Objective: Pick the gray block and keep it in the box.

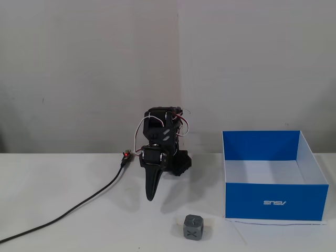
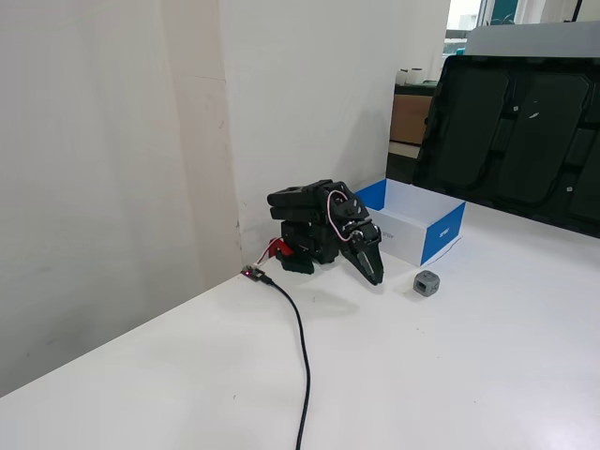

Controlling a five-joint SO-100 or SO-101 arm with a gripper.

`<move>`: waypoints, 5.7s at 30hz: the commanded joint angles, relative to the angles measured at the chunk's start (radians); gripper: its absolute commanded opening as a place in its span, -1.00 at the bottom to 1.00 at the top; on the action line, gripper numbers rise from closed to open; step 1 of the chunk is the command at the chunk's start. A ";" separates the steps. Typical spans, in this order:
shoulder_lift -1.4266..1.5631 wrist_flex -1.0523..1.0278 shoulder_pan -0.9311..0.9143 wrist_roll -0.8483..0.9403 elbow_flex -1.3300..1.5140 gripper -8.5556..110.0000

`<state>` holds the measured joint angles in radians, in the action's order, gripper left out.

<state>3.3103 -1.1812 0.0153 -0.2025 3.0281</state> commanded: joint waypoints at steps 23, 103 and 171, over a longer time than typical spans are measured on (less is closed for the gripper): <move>0.120 -0.006 0.032 0.213 -0.008 -0.85; -1.825 0.176 0.431 -0.555 -1.134 -0.39; -1.451 -0.229 1.177 -0.268 -1.339 -0.46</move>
<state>1.8377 -1.4021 1.2533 -0.5384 1.7012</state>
